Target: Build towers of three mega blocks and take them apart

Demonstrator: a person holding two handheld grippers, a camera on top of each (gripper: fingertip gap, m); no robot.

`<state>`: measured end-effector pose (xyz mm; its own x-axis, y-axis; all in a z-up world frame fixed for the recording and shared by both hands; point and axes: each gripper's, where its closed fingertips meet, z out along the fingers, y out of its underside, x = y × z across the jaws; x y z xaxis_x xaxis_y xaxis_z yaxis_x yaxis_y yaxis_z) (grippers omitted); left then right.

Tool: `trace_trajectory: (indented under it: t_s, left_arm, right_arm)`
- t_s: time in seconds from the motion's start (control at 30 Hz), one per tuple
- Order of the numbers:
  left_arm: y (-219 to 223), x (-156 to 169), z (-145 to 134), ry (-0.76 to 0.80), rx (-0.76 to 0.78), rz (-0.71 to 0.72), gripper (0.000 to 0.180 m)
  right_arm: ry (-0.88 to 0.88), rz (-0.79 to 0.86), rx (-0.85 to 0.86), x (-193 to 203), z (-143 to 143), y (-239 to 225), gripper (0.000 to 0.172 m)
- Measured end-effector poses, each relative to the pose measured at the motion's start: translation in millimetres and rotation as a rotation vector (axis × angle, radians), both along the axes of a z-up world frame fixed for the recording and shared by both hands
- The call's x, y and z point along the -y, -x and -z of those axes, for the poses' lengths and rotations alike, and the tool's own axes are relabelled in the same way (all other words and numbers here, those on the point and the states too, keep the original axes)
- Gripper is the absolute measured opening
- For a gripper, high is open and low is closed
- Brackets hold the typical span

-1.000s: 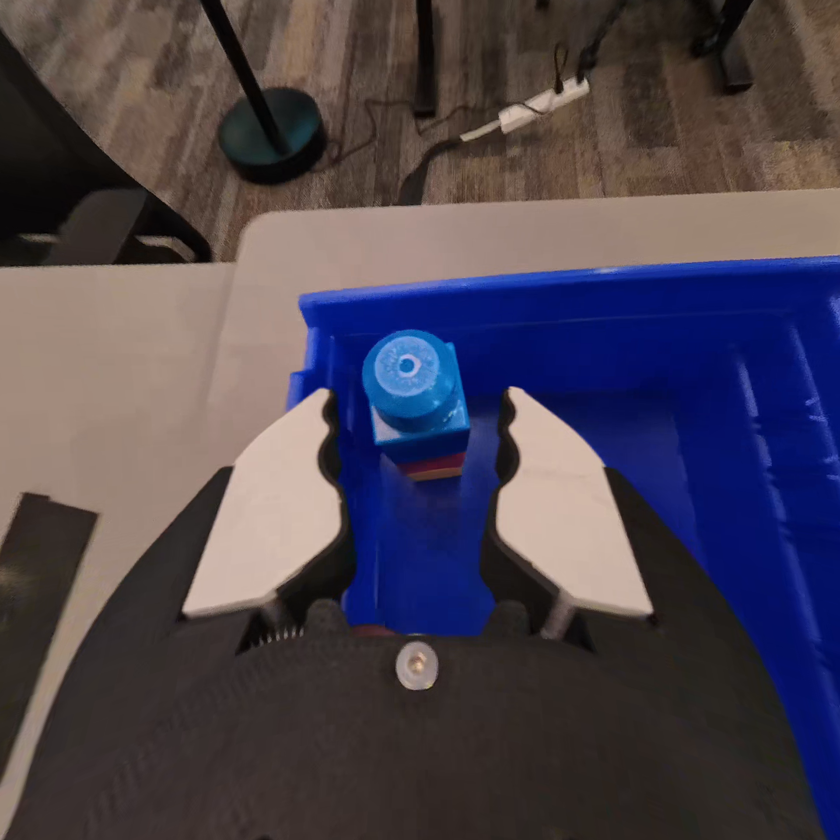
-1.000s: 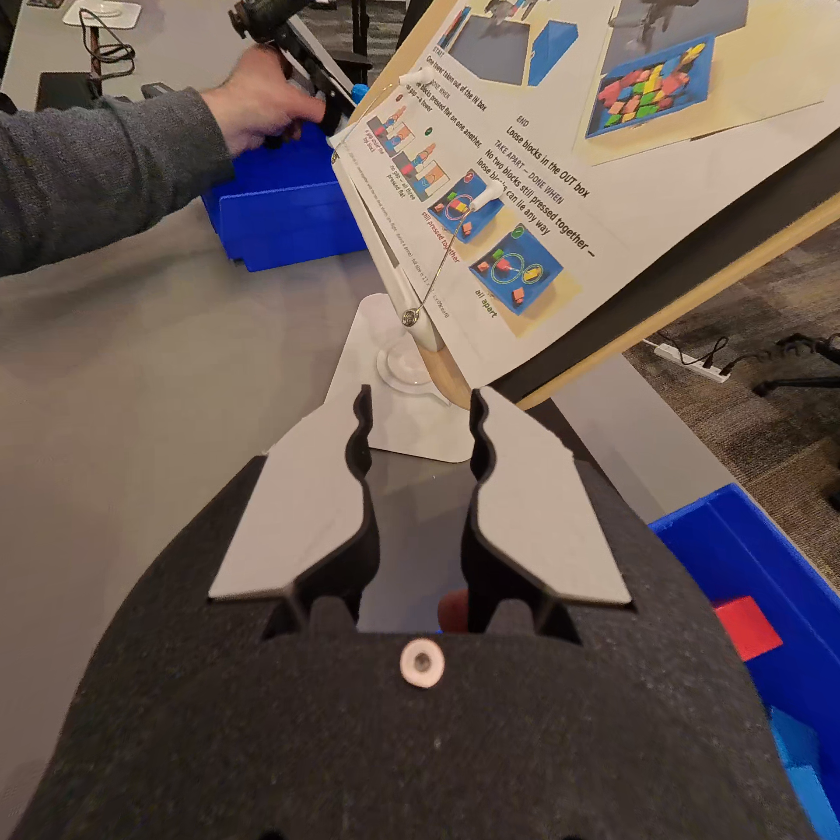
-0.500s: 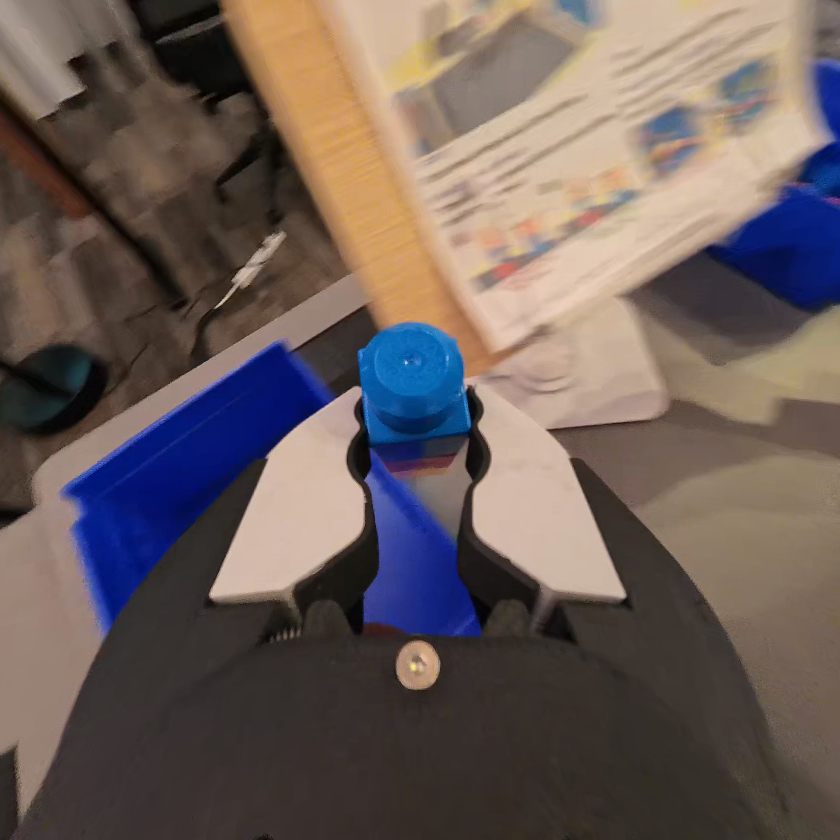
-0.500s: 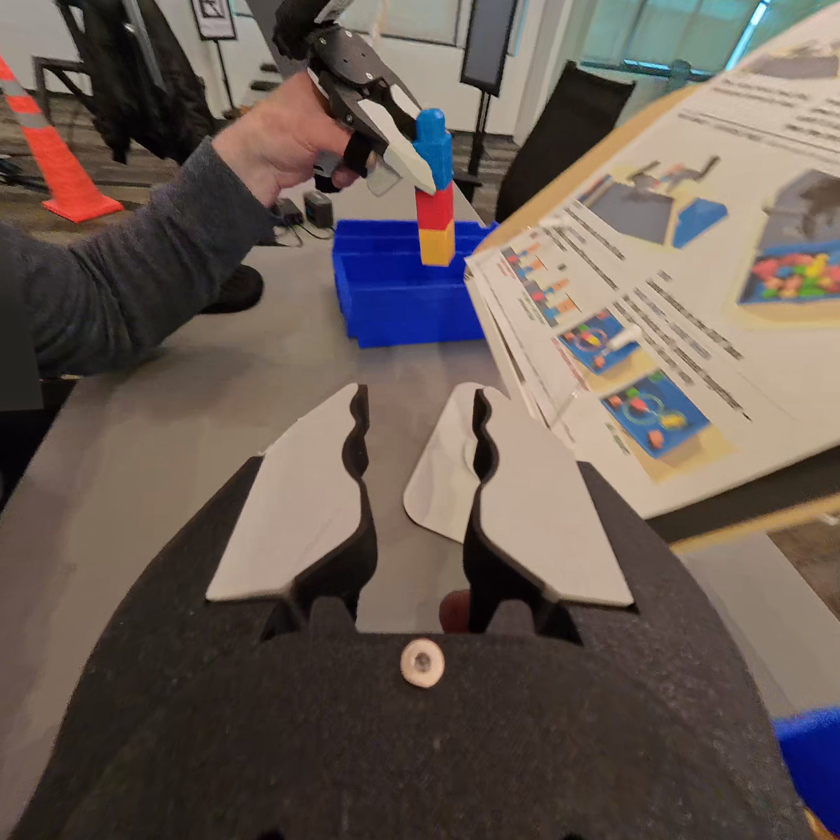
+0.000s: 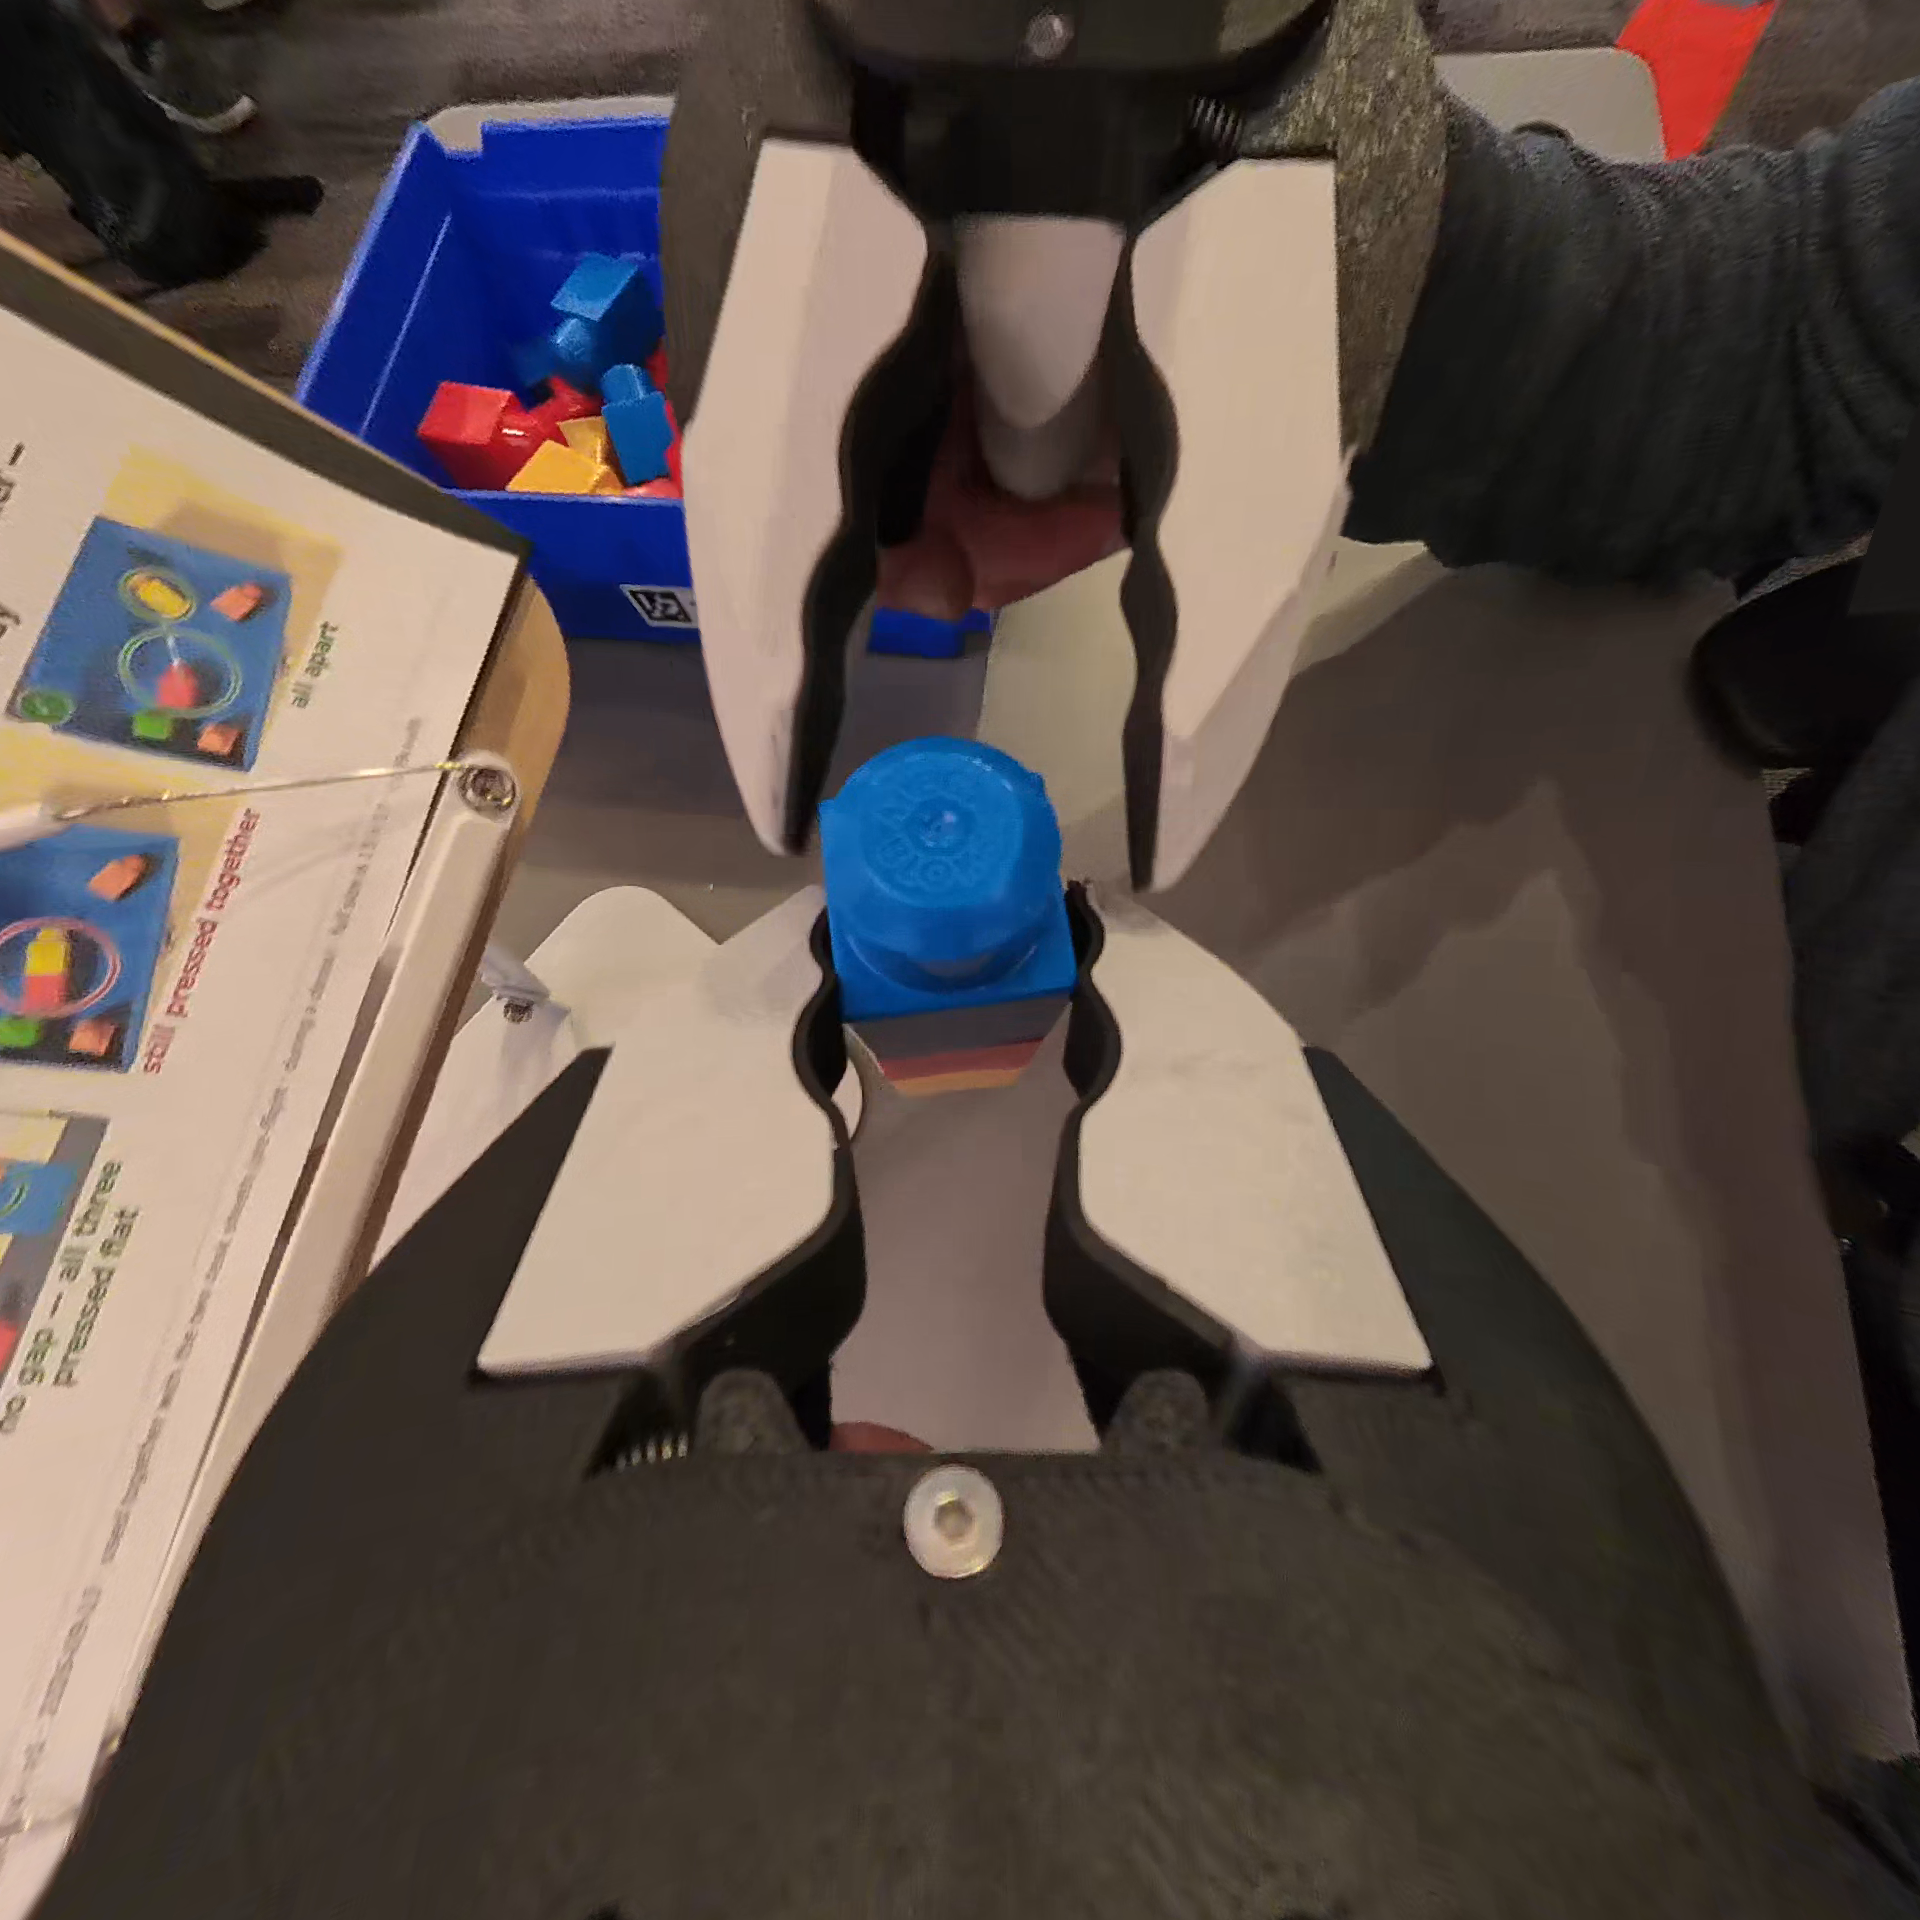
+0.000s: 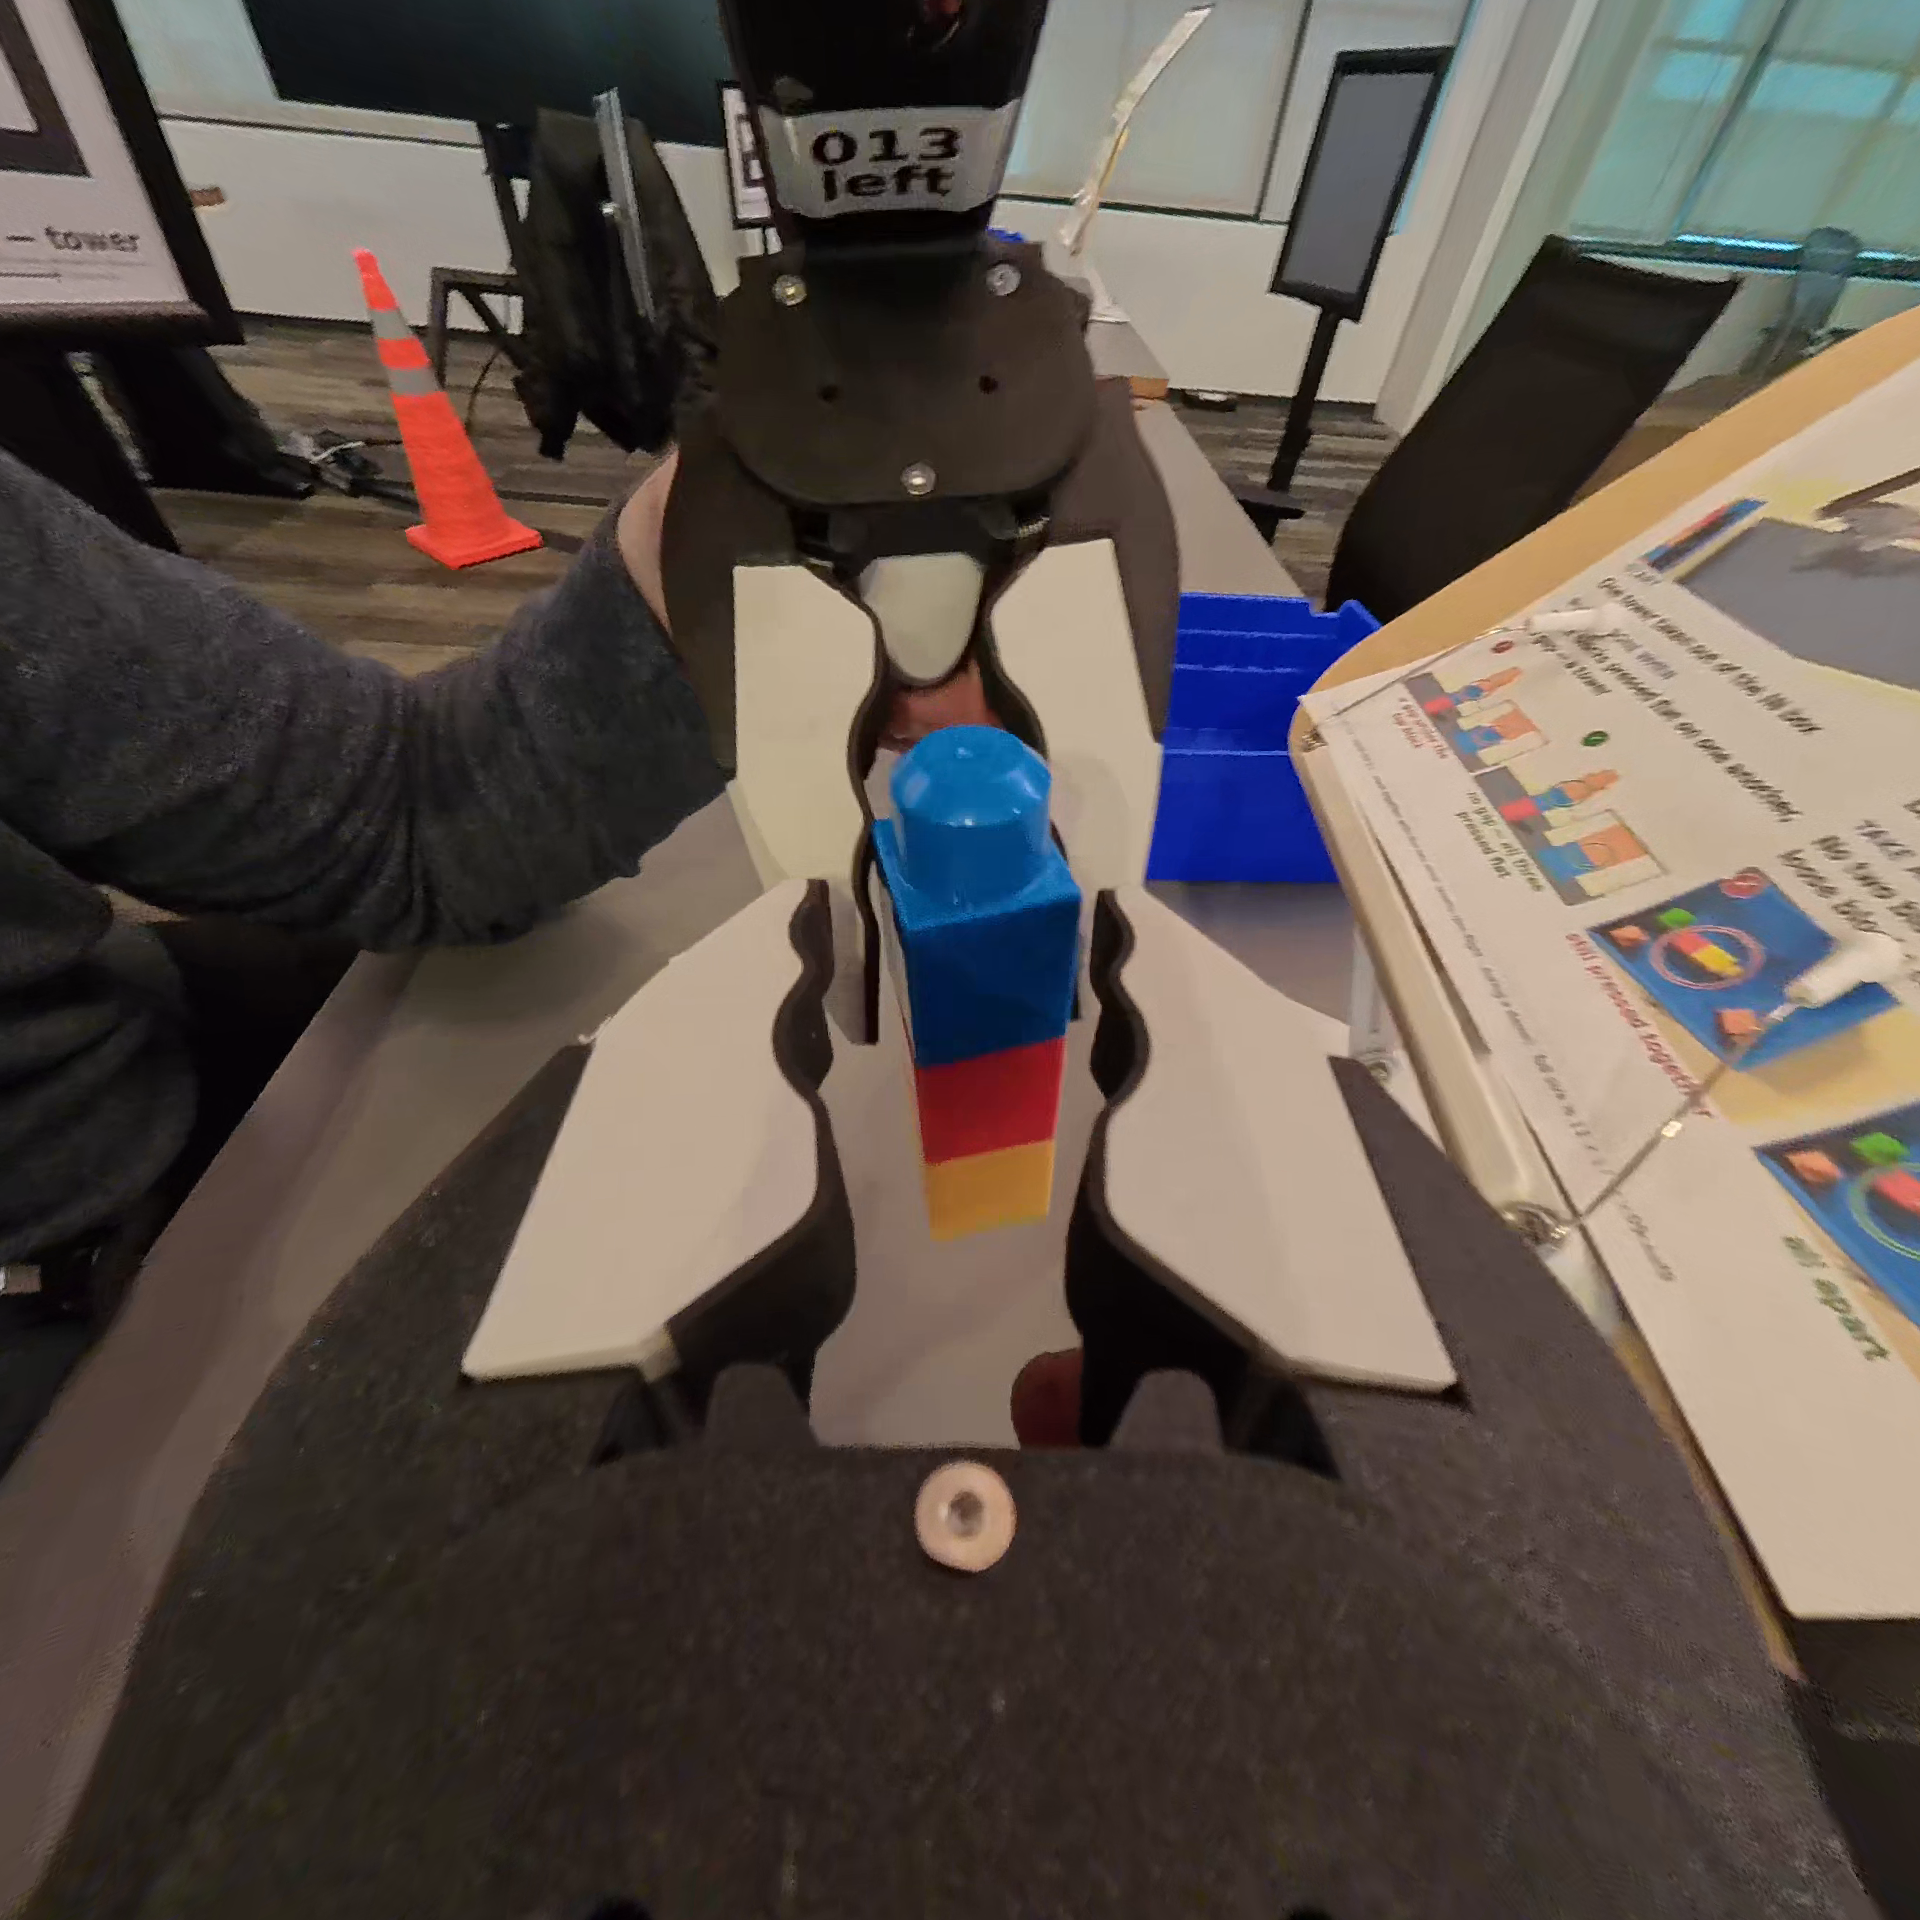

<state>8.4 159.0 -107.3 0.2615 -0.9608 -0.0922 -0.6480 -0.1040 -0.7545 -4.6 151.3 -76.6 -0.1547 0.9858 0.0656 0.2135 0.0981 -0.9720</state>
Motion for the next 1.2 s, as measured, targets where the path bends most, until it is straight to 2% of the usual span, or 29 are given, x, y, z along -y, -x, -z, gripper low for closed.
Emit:
trace_trajectory:
  t_s: [0.07, 0.2, 0.33, 0.4, 0.47, 0.6, 0.73, 0.87, 1.0, 1.1, 1.2]
  left_arm:
    - [-5.5, 4.7, 2.8, 0.003, -0.018, 0.034, 0.039]
    - [-9.5, 2.3, -0.2, -0.008, 0.02, 0.032, 0.04]
    - [-8.9, 1.5, 17.9, 0.06, -0.007, 0.052, 0.065]
    - [-14.2, 0.6, 23.7, 0.096, 0.011, 0.07, 0.061]
    - [-19.6, -3.7, 22.3, 0.11, 0.056, 0.074, 0.039]
    - [-19.7, -12.6, 19.7, 0.098, 0.087, 0.042, 0.037]
    - [-15.6, -11.2, 27.5, 0.095, 0.017, 0.031, 0.036]
    - [-16.7, -7.5, 35.0, 0.099, -0.028, 0.042, 0.036]
    - [-17.1, -9.3, 28.8, 0.085, -0.008, 0.024, 0.036]
    - [-2.4, -14.1, 41.3, 0.053, -0.118, -0.017, 0.036]
    - [-5.6, -9.2, 32.9, 0.072, -0.061, 0.008, 0.036]
  right_arm:
    - [0.01, -0.008, -0.004, 1.3, 0.6, 1.0, 0.038]
    - [0.015, -0.003, -0.037, -1.1, -6.1, -1.5, 0.036]
    - [0.081, 0.021, -0.181, -7.7, -30.8, -8.8, 0.035]
    - [0.103, 0.019, -0.216, -10.3, -36.9, -13.6, 0.036]
    - [0.105, 0.033, -0.239, -14.1, -40.4, -17.1, 0.036]
    - [0.098, 0.047, -0.202, -21.2, -37.1, -25.4, 0.035]
    - [0.028, 0.05, -0.076, -20.2, -21.2, -27.8, 0.041]
    - [-0.035, 0.052, 0.001, -17.6, -13.4, -30.0, 0.036]
    - [0.004, 0.081, -0.048, -22.2, -24.2, -31.7, 0.036]
    - [0.109, 0.096, -0.204, -30.3, -52.3, -45.4, 0.036]
    - [0.044, 0.268, -0.152, -64.1, -49.3, -73.2, 0.036]
